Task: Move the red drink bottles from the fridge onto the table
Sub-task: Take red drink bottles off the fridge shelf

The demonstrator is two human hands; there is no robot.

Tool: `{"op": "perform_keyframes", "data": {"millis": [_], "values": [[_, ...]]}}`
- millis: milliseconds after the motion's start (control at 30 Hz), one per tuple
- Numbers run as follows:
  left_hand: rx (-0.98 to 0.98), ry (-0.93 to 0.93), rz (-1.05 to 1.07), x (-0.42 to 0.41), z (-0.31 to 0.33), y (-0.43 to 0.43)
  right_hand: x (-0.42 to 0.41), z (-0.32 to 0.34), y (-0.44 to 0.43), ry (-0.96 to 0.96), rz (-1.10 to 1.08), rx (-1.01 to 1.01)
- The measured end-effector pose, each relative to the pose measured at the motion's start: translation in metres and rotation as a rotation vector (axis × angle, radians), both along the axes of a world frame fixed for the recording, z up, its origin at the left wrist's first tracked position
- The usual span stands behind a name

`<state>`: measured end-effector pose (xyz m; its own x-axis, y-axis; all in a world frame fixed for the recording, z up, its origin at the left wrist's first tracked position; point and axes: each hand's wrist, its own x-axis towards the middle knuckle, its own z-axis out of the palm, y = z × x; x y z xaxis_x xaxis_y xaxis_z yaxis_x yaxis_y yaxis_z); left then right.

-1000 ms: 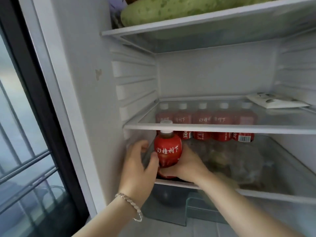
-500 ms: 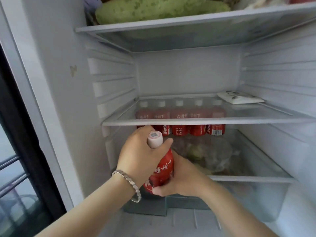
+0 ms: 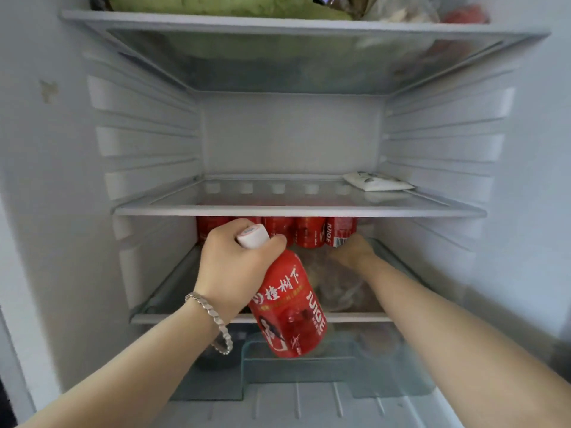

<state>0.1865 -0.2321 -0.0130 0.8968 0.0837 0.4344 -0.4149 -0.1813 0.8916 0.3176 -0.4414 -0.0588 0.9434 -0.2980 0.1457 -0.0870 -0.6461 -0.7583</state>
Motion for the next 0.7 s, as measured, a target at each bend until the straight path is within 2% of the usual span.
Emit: {"op": "perform_keyframes", "data": {"millis": [167,433,600,700], "values": [[-0.069,0.033,-0.072,0.014,-0.004,-0.007,0.041,0.011,-0.016,0.060,-0.014,0.137],[-0.138,0.142,-0.105,0.037,-0.021,0.005,0.060,0.004,-0.033,-0.200,-0.076,0.390],[-0.054,0.206,-0.103,0.047,-0.025,0.004,0.044,0.008,-0.035,-0.123,0.047,0.281],[0.082,0.249,-0.166,0.051,-0.015,0.001,0.020,0.010,-0.025,-0.083,0.129,0.358]]}}
